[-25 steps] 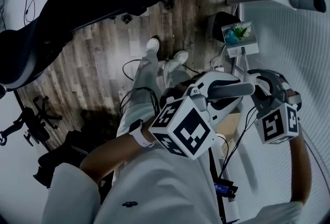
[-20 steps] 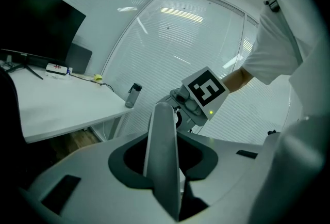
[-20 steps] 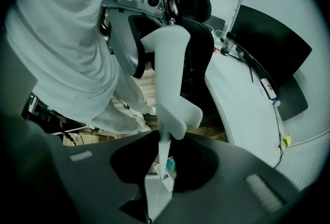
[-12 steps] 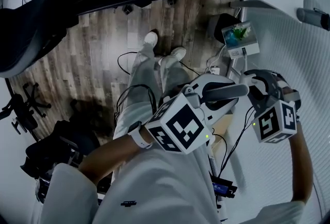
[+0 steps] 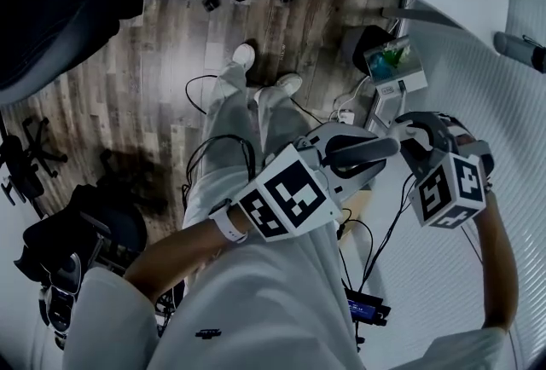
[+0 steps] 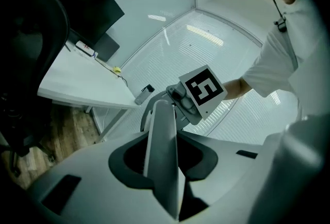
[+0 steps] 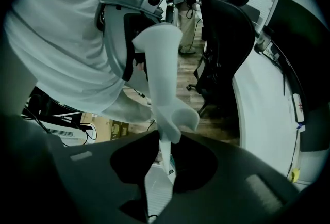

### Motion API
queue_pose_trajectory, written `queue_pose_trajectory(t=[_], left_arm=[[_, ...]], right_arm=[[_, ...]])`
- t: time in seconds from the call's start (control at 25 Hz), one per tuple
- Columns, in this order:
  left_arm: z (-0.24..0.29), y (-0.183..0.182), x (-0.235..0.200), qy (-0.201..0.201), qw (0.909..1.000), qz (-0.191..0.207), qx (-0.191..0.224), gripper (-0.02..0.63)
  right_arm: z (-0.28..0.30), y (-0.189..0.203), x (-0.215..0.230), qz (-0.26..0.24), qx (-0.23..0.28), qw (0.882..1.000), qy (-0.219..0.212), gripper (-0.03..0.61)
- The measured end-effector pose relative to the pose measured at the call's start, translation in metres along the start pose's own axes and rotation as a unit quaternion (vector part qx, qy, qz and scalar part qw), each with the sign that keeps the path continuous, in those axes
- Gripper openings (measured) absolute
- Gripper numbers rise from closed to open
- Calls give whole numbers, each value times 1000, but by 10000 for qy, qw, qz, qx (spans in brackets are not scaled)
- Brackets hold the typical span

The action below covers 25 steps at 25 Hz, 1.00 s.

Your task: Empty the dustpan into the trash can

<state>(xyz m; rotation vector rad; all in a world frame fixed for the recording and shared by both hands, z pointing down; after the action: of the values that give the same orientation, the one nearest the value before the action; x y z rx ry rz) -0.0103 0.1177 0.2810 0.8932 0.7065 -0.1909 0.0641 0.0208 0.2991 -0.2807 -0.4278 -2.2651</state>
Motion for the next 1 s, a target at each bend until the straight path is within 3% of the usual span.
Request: queue_pose_trajectory(t=[0.16,0.68,0.88,1.0], left_arm=[[2,14,-3,69,9985,-549,7,100],[-2,33,-17,250,9878,-1534,109,109],[-3,43,-15,396,9719,-2317,109,112],[-5,44,-12,331,9686,-2458,167,114]], right_arm=[[10,-3,3,-197,-300,9990,-253,84],[25,-19,14,-316,-876,9934,-666,84],[29,-23,11,-438,-1036,9910,-725,85],[29,-25,9,-439,-1040,9910,-724,86]])
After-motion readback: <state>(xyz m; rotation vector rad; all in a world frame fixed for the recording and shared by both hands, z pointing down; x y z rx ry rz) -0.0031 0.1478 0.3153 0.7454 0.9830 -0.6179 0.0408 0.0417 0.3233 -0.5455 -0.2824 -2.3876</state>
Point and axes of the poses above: the fingertips, and each gripper's own axes: z forward along the fingers, x to its right, y out of its underside, the point moved 7 cm from there along -z, backward along the fingers, and after that the axes turned 12 degrees about -y, right-handed, at the moved point
